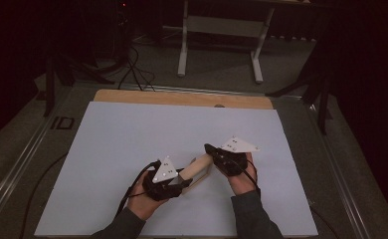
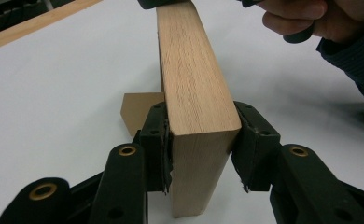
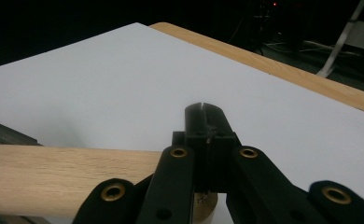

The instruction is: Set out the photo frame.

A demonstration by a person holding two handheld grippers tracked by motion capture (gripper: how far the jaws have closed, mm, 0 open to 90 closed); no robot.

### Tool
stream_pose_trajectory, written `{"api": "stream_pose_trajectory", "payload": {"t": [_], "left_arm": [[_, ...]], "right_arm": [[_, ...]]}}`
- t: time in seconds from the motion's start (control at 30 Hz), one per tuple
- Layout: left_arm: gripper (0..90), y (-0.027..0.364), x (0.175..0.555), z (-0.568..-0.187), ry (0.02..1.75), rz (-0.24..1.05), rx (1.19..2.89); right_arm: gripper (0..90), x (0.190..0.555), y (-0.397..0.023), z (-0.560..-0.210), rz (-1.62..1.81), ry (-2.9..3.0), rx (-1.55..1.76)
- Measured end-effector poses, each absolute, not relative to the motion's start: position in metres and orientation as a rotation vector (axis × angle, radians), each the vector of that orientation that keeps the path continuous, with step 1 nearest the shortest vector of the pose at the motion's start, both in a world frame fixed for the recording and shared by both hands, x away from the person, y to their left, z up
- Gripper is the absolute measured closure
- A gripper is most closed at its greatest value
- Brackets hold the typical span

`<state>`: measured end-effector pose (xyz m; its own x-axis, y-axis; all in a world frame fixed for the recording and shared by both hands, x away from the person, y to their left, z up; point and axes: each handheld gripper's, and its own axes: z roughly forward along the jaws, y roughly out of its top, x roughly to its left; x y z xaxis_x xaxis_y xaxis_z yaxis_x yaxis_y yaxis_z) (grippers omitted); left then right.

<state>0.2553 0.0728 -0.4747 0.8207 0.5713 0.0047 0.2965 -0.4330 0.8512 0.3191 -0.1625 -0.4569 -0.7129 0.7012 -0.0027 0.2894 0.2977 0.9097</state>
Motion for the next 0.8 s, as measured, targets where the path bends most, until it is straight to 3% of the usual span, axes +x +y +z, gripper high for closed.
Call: {"api": "stream_pose_trajectory", "payload": {"t": [0.8], "left_arm": [[53.9, 0.083, 0.267, -0.478, 0.738, 0.445, 2.049]], "right_arm": [[90.0, 0.317, -0.166, -0.457, 1.409, 2.176, 0.91]]}}
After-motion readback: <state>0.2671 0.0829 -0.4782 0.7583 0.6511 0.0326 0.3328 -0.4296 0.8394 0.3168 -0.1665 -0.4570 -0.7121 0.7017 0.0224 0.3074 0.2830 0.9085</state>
